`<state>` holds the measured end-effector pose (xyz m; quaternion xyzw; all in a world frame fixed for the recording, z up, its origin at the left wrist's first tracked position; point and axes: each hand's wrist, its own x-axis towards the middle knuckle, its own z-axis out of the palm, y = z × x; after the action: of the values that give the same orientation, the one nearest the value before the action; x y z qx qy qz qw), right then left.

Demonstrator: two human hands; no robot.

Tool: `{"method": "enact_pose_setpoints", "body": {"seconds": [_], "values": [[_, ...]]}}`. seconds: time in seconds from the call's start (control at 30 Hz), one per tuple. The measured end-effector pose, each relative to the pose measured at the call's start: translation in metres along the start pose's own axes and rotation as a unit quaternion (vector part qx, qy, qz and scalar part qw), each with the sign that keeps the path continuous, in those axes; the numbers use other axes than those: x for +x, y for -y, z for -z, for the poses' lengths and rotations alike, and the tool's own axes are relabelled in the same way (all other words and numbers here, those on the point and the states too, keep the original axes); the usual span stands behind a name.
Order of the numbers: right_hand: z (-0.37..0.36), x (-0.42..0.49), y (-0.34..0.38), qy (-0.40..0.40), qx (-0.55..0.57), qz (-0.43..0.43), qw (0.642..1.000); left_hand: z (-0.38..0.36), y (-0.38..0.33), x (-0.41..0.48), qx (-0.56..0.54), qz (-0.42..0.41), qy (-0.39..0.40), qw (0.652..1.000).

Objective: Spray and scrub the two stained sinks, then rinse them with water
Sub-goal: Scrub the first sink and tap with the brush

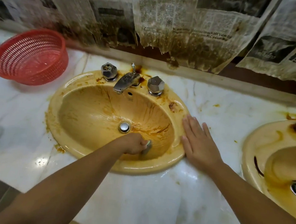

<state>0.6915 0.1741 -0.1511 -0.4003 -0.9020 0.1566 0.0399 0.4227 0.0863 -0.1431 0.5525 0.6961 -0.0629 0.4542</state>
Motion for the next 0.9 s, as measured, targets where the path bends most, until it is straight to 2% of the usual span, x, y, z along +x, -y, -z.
{"method": "enact_pose_setpoints", "body": {"seconds": [0.03,0.1,0.17,0.2,0.27,0.33,0.4,0.5,0.57,0.63,0.7,0.77,0.8,0.83,0.9], "values": [[0.002,0.005,-0.005,0.000,0.000,-0.012,1.000,0.001,-0.013,-0.001,-0.092,-0.027,-0.013,0.995],[0.005,0.018,-0.015,0.009,0.004,-0.025,1.000,0.001,-0.037,-0.011,-0.272,-0.063,-0.052,0.959],[0.009,0.029,-0.023,0.018,0.003,-0.010,1.000,-0.005,-0.042,-0.023,-0.314,-0.100,-0.051,0.943],[0.010,0.034,-0.026,0.019,0.000,0.001,1.000,-0.008,-0.036,-0.025,-0.271,-0.099,-0.043,0.957],[0.013,0.042,-0.032,0.018,-0.010,0.019,1.000,-0.005,-0.019,-0.023,-0.097,-0.045,-0.024,0.994],[0.014,0.047,-0.036,0.019,-0.014,0.032,0.999,-0.003,-0.015,-0.015,0.032,0.053,-0.012,0.998],[0.016,0.051,-0.038,0.012,-0.014,0.032,0.999,-0.005,-0.032,-0.005,0.021,0.088,-0.036,0.995],[0.017,0.058,-0.041,0.013,-0.014,0.022,1.000,-0.006,-0.063,-0.003,-0.195,0.034,-0.108,0.974],[0.020,0.068,-0.046,0.018,-0.022,0.011,1.000,-0.012,-0.066,-0.006,-0.234,0.005,-0.132,0.963],[0.024,0.079,-0.052,0.029,-0.035,0.000,0.999,-0.023,-0.053,-0.007,-0.103,0.007,-0.117,0.988],[0.026,0.087,-0.056,0.039,-0.056,-0.002,0.998,-0.026,-0.035,-0.006,0.040,0.086,-0.078,0.992],[0.026,0.091,-0.057,0.039,-0.068,0.001,0.997,-0.016,-0.027,-0.005,0.055,0.117,-0.047,0.991],[0.027,0.092,-0.056,0.038,-0.072,0.001,0.997,-0.009,-0.030,-0.004,0.009,0.098,-0.041,0.994],[0.026,0.093,-0.056,0.038,-0.075,0.001,0.996,-0.005,-0.035,-0.003,-0.085,0.069,-0.049,0.993],[0.026,0.095,-0.057,0.037,-0.078,-0.002,0.996,-0.002,-0.048,-0.003,-0.289,0.016,-0.076,0.954]]}}
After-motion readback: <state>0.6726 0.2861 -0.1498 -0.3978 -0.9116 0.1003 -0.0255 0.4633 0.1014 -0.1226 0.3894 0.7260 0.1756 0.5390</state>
